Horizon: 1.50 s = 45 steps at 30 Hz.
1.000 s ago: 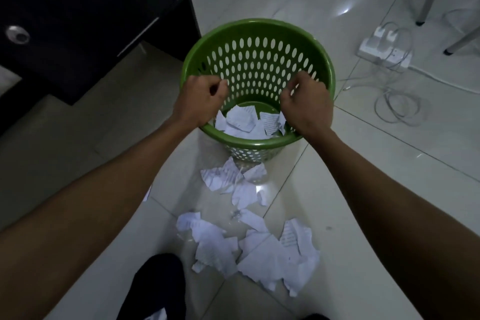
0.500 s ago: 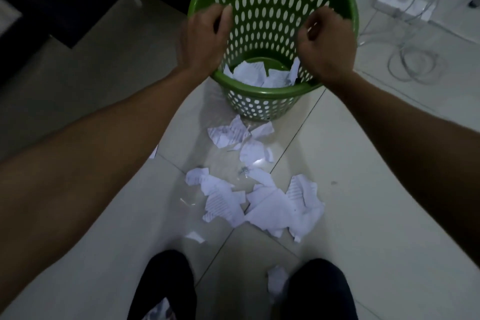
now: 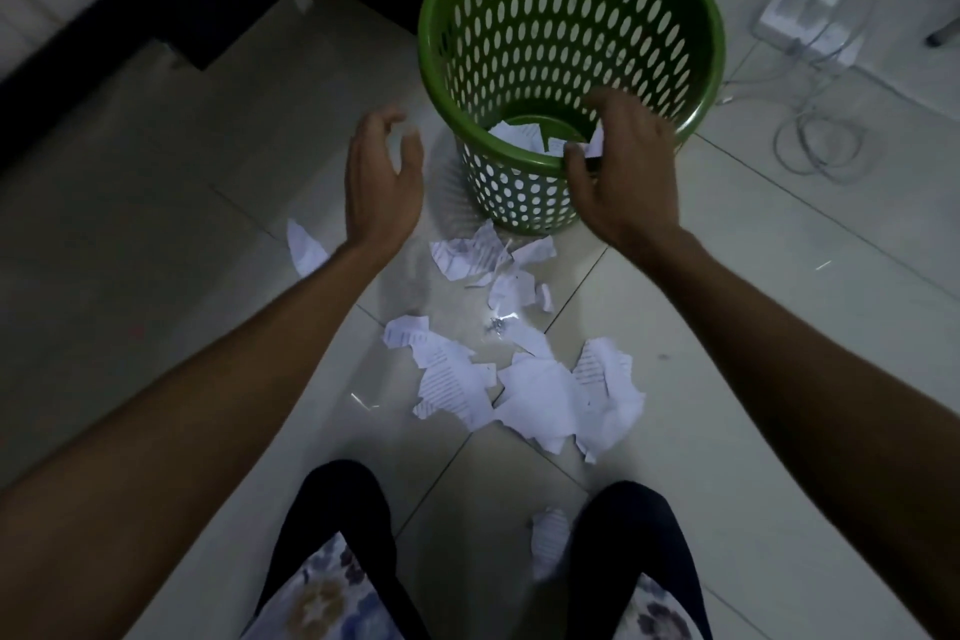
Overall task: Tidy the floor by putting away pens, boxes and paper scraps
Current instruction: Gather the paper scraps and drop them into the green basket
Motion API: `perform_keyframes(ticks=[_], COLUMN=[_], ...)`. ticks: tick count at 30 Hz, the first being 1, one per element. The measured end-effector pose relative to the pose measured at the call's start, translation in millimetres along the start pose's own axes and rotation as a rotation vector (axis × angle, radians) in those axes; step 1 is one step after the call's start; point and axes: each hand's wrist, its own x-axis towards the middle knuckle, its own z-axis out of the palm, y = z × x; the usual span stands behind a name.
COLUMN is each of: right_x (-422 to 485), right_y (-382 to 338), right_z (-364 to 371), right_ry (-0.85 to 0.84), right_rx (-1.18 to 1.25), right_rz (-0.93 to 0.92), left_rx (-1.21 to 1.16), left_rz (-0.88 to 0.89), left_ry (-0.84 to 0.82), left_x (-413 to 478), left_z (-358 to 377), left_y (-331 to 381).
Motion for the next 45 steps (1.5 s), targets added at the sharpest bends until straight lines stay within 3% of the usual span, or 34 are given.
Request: perform_keyframes(ticks=[3, 7, 15, 23, 37, 45], right_x=[-22, -65, -180, -311, -345, -306], right_y=[-15, -29, -9, 33, 39, 46], right_z=[1, 11, 39, 71, 108, 118], right_ry=[-0.004, -0.088, -0.547, -1.037, -1.102, -0.976], right_rx=[-0.047, -0.018, 0.015, -0.247, -0.311, -0.201], right_rz=[-0.165, -0.299, -0.135, -0.05, -0.068, 0.013], left_rx=[0.014, 0.088, 0.226, 0.398, 0.512, 0.634], left_rz=[-0.183, -0.292, -0.258, -0.298, -0.247, -0.32], left_ry=[-0.021, -0.209, -0.603, -0.718, -0.735, -0.757], left_x=[-27, -74, -167, -225, -233, -221], left_z=[-4, -4, 12, 27, 41, 52], left_y=[-25, -54, -99, -139, -154, -148])
